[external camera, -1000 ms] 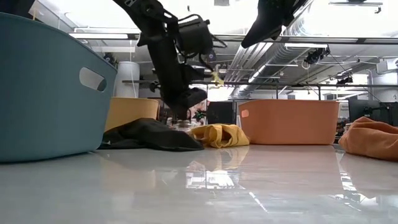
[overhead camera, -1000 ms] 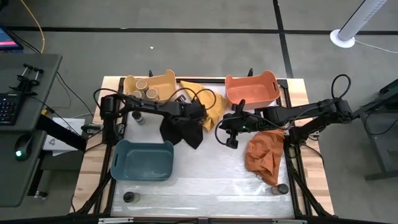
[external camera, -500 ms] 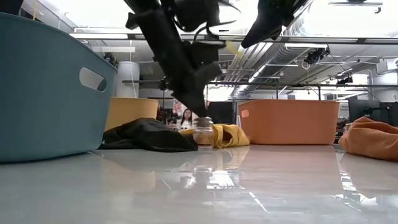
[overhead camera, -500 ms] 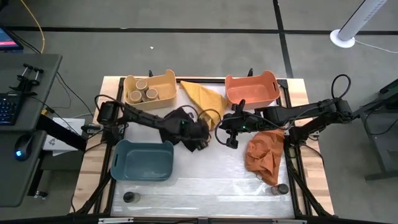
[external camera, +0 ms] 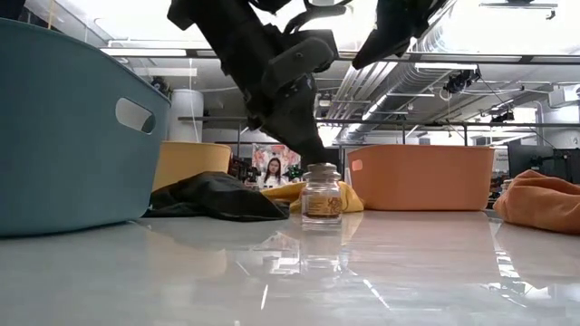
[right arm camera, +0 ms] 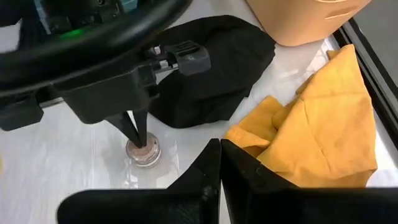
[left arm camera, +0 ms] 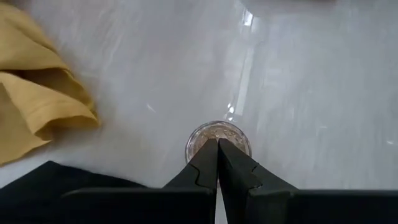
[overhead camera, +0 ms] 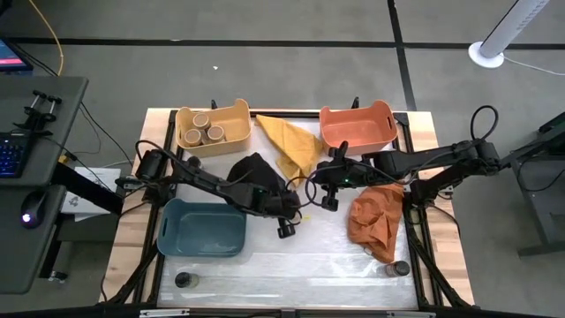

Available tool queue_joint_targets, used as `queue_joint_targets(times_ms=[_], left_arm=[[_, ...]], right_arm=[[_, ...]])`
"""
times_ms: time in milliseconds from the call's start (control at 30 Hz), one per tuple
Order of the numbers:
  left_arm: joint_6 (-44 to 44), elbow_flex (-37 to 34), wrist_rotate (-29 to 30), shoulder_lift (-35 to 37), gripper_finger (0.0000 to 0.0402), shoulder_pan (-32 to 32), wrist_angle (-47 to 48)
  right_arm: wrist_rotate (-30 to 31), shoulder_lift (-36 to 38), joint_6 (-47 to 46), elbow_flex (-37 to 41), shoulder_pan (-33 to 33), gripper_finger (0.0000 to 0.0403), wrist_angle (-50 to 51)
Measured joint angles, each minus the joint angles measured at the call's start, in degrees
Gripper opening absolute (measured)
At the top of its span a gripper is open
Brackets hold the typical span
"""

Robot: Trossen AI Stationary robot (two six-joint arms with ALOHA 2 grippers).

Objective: Sort spices by type
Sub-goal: Put the left brown spice bottle into the orange bin

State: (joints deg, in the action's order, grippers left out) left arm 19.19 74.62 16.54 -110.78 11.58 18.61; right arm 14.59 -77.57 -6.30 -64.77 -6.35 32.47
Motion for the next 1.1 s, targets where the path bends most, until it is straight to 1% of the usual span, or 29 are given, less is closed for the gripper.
queue_joint_targets(times_ms=[133,267,400,467,533,600,667,700,800,900,967,1100], left_arm=[[-1.3,1.6,0.3,0.0,0.0001,-0.1,4.7],[-1.3,2.0,0.7,0.2,0.0013,0.1,9.3],[0.0,1.9,0.8,2.2,0.0026,0.9,15.5],[0.0,1.8,1.2,3.6,0.0028,1.5,15.7],[-1.0,1.8,3.4,5.5,0.0026,2.2,13.8],[-3.1,1.5,4.8,6.9,0.0023,2.4,9.0],[-5.1,-0.2,4.2,7.2,0.0018,2.3,2.6],[-6.0,-0.9,3.4,7.1,0.0015,1.9,1.6],[-4.9,-1.7,3.5,6.9,0.0004,1.1,4.6],[-3.4,-1.7,6.7,9.0,0.0001,1.2,10.8],[-3.0,-2.3,8.2,10.6,0.0001,2.2,12.0],[2.0,-7.3,6.6,11.8,0.0,3.1,13.7]], right_arm=[[0.0,2.1,-0.1,0.0,-0.1,0.0,2.0],[-0.1,3.2,-2.8,0.0,-0.1,0.0,4.7],[-5.0,1.5,-3.8,0.0,-0.1,0.0,3.6],[-7.5,-0.1,-2.9,0.0,-0.2,0.0,3.2],[-8.1,-1.2,-2.3,0.0,-0.2,0.0,2.9],[-8.0,-2.0,-1.8,0.0,-0.2,0.0,2.8],[-8.0,-2.4,-1.6,0.0,-0.2,0.0,2.9],[-7.9,-2.3,-1.6,0.0,-0.2,0.0,2.9],[-7.8,-0.9,-2.9,0.0,-0.6,0.0,3.1],[-7.8,0.6,-3.2,0.0,-1.7,0.0,3.3],[-7.8,1.3,-3.2,0.0,-2.3,0.0,3.3],[-6.5,1.5,-3.2,0.0,-3.5,0.0,4.1]])
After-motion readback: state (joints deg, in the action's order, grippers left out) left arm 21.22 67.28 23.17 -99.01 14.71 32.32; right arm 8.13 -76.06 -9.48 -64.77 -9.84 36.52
